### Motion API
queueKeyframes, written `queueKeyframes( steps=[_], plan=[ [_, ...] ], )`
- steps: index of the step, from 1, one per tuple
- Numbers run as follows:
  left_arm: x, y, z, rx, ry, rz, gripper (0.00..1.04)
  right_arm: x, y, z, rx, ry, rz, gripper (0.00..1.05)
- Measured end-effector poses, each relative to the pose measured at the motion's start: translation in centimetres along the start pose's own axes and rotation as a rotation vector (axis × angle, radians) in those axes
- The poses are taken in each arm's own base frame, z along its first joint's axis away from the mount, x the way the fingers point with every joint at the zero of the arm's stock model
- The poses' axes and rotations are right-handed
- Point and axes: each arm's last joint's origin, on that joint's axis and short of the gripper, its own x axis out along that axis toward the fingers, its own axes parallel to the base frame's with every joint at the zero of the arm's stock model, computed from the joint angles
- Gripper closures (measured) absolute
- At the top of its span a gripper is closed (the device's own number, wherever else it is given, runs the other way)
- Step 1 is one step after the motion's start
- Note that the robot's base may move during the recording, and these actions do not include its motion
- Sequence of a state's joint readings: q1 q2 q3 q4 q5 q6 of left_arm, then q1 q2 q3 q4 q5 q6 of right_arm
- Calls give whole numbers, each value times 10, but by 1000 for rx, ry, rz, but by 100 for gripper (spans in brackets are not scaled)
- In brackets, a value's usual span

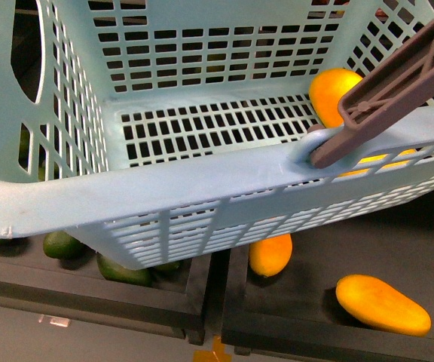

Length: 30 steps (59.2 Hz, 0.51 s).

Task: Pick lemon and mango into basket

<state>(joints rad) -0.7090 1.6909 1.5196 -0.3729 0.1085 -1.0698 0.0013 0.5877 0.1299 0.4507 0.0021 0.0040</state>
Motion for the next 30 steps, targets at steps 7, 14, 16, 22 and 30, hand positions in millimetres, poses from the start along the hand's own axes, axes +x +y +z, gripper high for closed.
queueKeyframes(
  steps=[7, 14, 16, 22, 30],
  plan=[
    [0, 0, 0, 0, 3, -1, 99, -6, 0, -7, 0, 0, 0, 103],
    [0, 0, 0, 0, 3, -1, 99, -11, 0, -11, 0, 1, 0, 103],
    [0, 0, 0, 0, 3, -1, 99, -13, 0, -12, 0, 1, 0, 103],
    [0, 0, 0, 0, 2, -1, 99, -18, 0, -16, 0, -2, 0, 103],
    [0, 0, 0, 0, 2, -1, 99, -22, 0, -20, 0, 0, 0, 103]
  ],
)
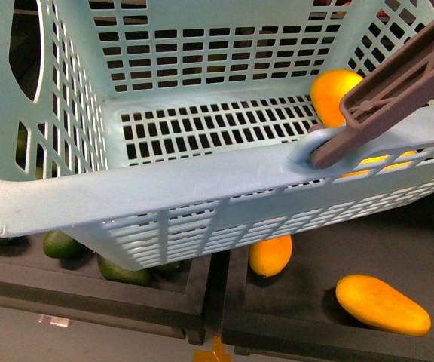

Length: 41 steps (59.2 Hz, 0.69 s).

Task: Pick lemon and mango into basket

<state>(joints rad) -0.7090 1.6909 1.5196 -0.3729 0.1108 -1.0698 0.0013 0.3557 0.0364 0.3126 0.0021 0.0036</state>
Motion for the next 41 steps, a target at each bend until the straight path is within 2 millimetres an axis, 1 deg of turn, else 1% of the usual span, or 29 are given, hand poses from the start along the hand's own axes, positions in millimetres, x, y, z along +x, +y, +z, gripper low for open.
queueKeyframes(
  steps=[5, 36, 41],
  plan=[
    [0, 0, 0, 0, 0, 0, 99, -2, 0, -3, 0, -16, 1, 103],
    [0, 0, 0, 0, 0, 0, 99, -12, 0, -3, 0, -25, 0, 103],
    [0, 0, 0, 0, 0, 0, 99, -19, 0, -7, 0, 7, 3, 103]
  ],
)
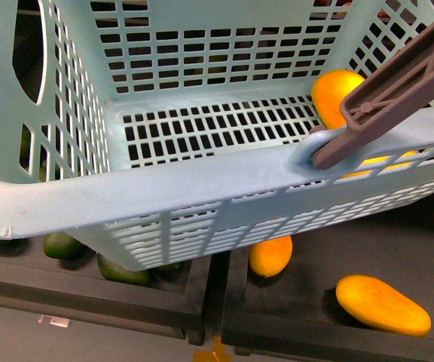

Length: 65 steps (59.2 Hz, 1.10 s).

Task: Pick lemon and mango into basket

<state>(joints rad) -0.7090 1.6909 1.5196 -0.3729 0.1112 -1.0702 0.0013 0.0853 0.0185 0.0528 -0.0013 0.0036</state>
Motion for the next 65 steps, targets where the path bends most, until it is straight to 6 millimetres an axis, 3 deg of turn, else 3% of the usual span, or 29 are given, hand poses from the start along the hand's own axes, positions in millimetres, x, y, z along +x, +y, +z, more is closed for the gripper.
queueKeyframes(
  steps=[17, 23, 40, 47, 65],
  plan=[
    [0, 0, 0, 0, 0, 0, 99, -5, 0, 1, -1, -27, -3, 102],
    [0, 0, 0, -1, -1, 0, 99, -5, 0, 1, -1, -28, -3, 85],
    [0, 0, 0, 0, 0, 0, 99, -5, 0, 1, -1, -28, -3, 24],
    [0, 0, 0, 0, 0, 0, 99, -5, 0, 1, 0, -28, -3, 7],
    [1, -2, -5, -11, 34, -17, 99, -5, 0, 1, -1, -28, -5, 9]
  ],
)
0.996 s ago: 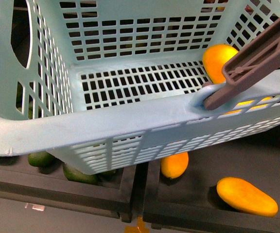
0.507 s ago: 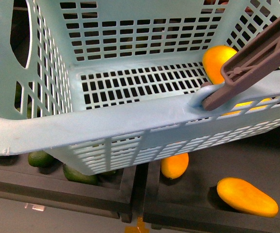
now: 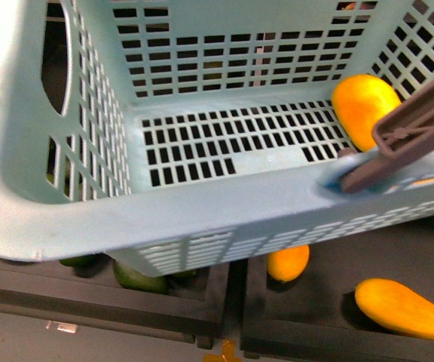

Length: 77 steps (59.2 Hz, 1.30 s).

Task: Pick lemon and mango into basket

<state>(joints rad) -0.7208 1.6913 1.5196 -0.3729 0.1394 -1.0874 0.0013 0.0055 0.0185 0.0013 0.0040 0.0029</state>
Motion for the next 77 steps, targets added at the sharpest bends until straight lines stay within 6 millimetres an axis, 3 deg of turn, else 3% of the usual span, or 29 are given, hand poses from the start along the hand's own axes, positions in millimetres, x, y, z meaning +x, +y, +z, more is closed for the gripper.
queueKeyframes(
  steps=[77],
  plan=[
    [0, 3, 5, 7, -29, 17, 99, 0, 0, 0, 0, 2, 2, 9]
  ],
)
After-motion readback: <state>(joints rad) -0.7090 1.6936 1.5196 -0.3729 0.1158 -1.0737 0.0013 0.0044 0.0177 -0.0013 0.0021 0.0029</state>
